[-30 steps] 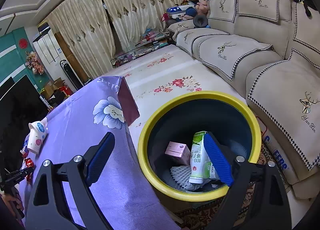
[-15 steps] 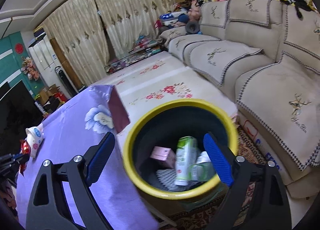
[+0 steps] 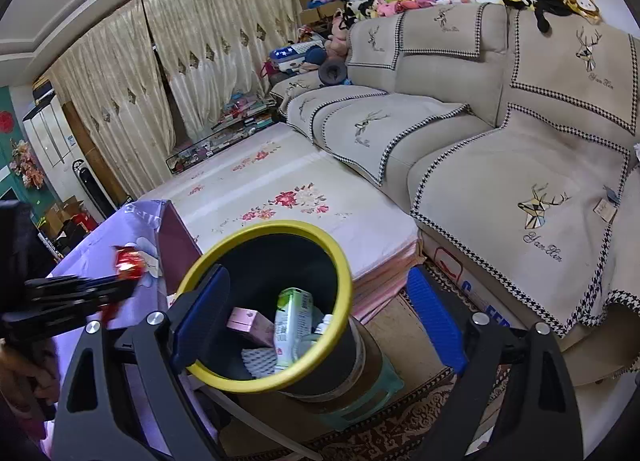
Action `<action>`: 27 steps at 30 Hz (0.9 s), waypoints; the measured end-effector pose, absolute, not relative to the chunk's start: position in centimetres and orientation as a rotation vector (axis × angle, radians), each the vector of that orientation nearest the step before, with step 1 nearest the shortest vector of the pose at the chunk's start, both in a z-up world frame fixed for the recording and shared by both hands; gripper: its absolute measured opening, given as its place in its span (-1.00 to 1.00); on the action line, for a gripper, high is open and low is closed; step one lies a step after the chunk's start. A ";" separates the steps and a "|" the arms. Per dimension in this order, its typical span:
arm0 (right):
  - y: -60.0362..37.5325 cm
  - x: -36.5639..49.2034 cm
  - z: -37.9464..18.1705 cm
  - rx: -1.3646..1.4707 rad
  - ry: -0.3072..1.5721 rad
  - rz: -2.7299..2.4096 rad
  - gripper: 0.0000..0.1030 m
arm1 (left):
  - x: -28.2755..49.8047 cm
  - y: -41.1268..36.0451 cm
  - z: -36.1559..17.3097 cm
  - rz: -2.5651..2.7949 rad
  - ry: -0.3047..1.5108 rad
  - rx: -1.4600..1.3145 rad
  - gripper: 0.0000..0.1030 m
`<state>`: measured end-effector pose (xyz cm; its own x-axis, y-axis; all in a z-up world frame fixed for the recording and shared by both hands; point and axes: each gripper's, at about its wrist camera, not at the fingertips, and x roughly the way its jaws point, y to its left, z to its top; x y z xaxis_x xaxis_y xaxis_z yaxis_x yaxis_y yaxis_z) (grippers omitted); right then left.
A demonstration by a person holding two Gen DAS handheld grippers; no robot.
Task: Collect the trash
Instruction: 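Carry the red packet with the left tool into the bin and release, then move both tools back over the table toward the white paper cup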
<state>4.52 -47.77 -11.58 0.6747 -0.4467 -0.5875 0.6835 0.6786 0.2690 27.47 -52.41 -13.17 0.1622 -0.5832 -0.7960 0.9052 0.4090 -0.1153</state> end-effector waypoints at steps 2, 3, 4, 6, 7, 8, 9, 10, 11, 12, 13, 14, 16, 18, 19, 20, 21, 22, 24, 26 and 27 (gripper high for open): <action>-48.2 4.2 -11.9 0.509 0.514 -0.670 0.66 | 27.4 -55.0 -14.1 -1.123 0.900 0.457 -0.51; -48.4 4.0 -12.0 0.513 0.515 -0.673 0.66 | 27.6 -56.1 -14.6 -1.123 0.905 0.463 -0.48; -48.6 3.7 -12.1 0.517 0.514 -0.675 0.66 | 27.6 -57.1 -15.0 -1.125 0.912 0.469 -0.40; -49.1 3.3 -12.3 0.529 0.509 -0.682 0.66 | 27.5 -58.9 -16.0 -1.125 0.926 0.480 -0.28; -49.3 3.0 -12.4 0.533 0.507 -0.685 0.66 | 27.6 -59.5 -16.5 -1.122 0.929 0.488 -0.21; -49.5 2.7 -12.5 0.540 0.505 -0.690 0.66 | 27.6 -60.4 -17.1 -1.115 0.935 0.500 -0.15; -49.6 2.5 -12.6 0.544 0.504 -0.692 0.66 | 27.7 -60.8 -17.5 -1.110 0.940 0.505 -0.12; -49.8 2.4 -12.6 0.547 0.504 -0.695 0.66 | 27.7 -61.3 -18.0 -1.101 0.946 0.510 -0.06; -49.9 2.2 -12.7 0.550 0.504 -0.699 0.66 | 27.9 -62.0 -18.4 -1.090 0.956 0.516 0.02; -50.1 2.1 -12.8 0.552 0.504 -0.701 0.66 | 28.2 -62.5 -18.9 -1.085 0.967 0.520 0.08; -50.2 2.0 -12.9 0.554 0.505 -0.704 0.66 | 28.4 -62.8 -19.4 -1.076 0.982 0.522 0.25; -50.3 1.9 -13.0 0.556 0.505 -0.706 0.66 | 28.6 -62.9 -19.8 -1.067 0.993 0.519 0.39; -50.5 1.8 -13.0 0.559 0.505 -0.710 0.66 | 29.0 -63.2 -20.4 -1.054 1.013 0.514 0.48; -50.6 1.7 -13.0 0.562 0.505 -0.711 0.66 | 29.2 -62.7 -20.4 -1.042 1.022 0.502 0.55; -50.6 1.7 -13.0 0.563 0.505 -0.711 0.66 | 29.4 -62.2 -20.1 -1.038 1.019 0.496 0.58; -50.6 1.7 -13.0 0.563 0.504 -0.709 0.66 | 29.3 -61.7 -19.7 -1.033 1.008 0.489 0.61; -50.6 1.6 -13.0 0.562 0.503 -0.707 0.66 | 29.3 -61.0 -19.3 -1.032 0.997 0.482 0.62; -50.5 1.6 -12.9 0.561 0.502 -0.706 0.66 | 29.3 -60.1 -18.6 -1.029 0.980 0.471 0.63; -50.3 1.8 -12.8 0.556 0.502 -0.701 0.66 | 29.1 -58.1 -17.2 -1.019 0.944 0.441 0.66; -49.9 2.0 -12.7 0.551 0.505 -0.693 0.66 | 29.0 -55.6 -15.7 -1.010 0.912 0.397 0.74; -49.6 2.2 -12.7 0.549 0.506 -0.689 0.66 | 29.0 -53.9 -14.8 -1.002 0.892 0.365 0.75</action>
